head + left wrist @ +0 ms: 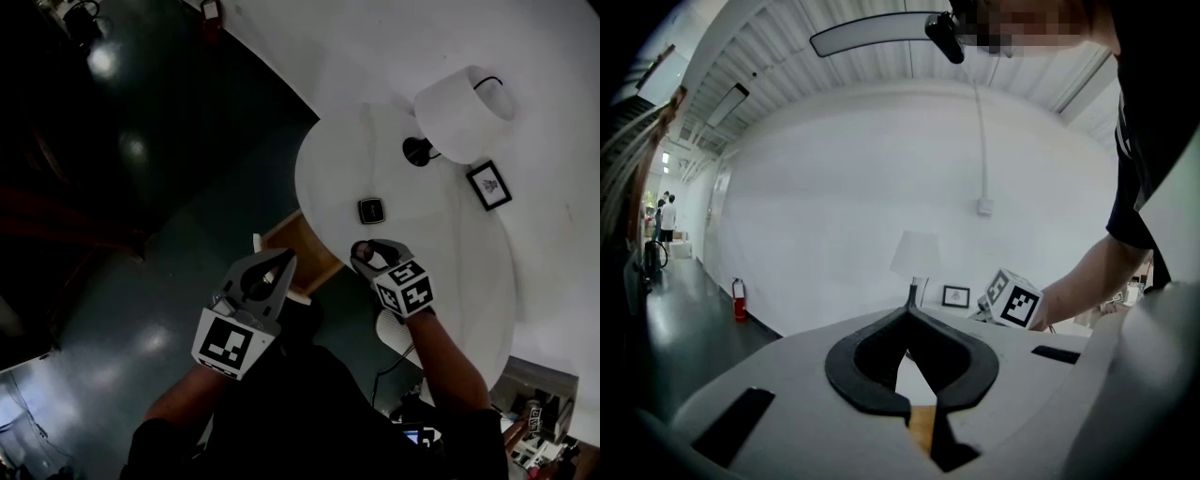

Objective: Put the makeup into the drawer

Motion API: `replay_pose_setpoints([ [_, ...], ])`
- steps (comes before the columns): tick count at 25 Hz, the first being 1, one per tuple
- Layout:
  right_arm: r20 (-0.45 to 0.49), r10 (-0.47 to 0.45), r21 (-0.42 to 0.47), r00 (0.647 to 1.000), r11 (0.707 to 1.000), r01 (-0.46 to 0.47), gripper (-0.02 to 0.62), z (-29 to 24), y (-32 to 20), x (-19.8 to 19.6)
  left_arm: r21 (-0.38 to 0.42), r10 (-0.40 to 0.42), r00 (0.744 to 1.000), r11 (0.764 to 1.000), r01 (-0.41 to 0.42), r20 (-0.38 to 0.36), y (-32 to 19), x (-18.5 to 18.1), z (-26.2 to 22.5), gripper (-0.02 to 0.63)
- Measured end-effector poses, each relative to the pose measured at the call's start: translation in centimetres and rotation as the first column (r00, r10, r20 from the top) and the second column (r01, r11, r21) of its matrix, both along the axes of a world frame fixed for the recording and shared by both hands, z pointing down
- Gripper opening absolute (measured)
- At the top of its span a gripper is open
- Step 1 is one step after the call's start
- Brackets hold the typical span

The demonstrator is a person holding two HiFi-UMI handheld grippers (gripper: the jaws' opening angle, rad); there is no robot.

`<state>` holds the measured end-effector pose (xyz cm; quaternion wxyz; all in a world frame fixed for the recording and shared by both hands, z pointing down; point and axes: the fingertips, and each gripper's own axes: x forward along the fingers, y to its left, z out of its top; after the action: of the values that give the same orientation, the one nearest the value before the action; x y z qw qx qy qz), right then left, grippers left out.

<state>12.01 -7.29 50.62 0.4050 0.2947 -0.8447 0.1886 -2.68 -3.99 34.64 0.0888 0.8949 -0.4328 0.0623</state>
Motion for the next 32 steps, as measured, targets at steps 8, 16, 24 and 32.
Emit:
replay_pose_setpoints([
  [8, 0.05, -0.132, -0.012, 0.99, 0.991, 0.133, 0.218, 0.6, 3.6, -7.6, -0.032, -0.049, 0.998, 0.998, 0.05, 0.027, 0.8, -3.6, 2.0, 0.009],
  [16, 0.046, -0.206, -0.05, 0.977, 0.977, 0.209, 0.218, 6.8, 6.1, -11.9, -0.048, -0.067, 0.996, 0.996, 0.07, 0.059, 0.9, -5.4, 4.6, 0.009],
  [24, 0.025, -0.166, -0.133, 0.986, 0.977, 0.168, 0.218, 14.6, 6.4, -13.1, -0.084, -0.024, 0.996, 0.996, 0.031, 0.081, 1.6, -5.0, 7.9, 0.009],
  [32, -0.035, -0.22, -0.152, 0.975, 0.965, 0.213, 0.218, 20.6, 4.3, -13.5, -0.118, 0.036, 0.993, 0.993, -0.023, 0.113, 1.6, -4.5, 10.7, 0.009],
])
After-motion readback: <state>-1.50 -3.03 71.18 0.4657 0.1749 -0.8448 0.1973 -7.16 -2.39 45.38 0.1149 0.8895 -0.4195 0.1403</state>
